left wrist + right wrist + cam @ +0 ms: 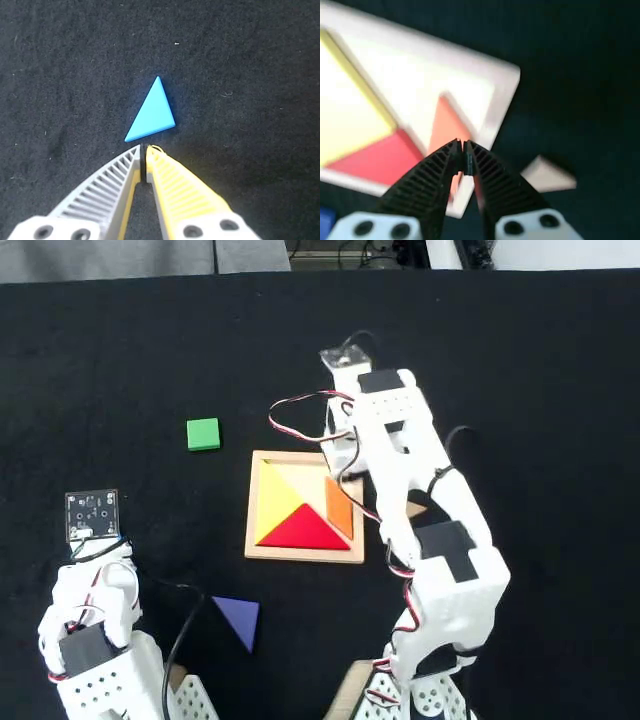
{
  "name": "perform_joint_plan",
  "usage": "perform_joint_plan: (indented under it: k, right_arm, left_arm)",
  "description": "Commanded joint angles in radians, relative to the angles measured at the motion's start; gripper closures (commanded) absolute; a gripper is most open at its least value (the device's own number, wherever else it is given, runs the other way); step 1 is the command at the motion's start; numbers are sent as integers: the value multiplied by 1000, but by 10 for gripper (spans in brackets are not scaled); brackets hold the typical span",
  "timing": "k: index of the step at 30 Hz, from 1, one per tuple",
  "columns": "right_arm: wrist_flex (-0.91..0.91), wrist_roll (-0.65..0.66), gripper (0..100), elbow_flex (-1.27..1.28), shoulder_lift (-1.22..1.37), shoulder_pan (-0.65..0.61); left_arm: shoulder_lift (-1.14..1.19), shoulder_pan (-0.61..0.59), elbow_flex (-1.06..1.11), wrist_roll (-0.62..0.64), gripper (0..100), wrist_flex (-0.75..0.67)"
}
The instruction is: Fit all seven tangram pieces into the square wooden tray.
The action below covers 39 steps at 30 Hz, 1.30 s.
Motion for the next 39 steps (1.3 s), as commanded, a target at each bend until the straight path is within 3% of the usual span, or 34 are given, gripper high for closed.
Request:
perform_joint_plan:
  k: [1,12,39]
  right_arm:
    - [-98,-44,988,-44,-58,-58]
    - [-210,-44,988,-53,81,-80]
    - [-157,51,988,-53,173,-78]
  left_arm:
    - [-8,15,-5,-6,966,5]
    - [-8,15,-4,-6,966,6]
    - [-8,15,-4,-6,966,6]
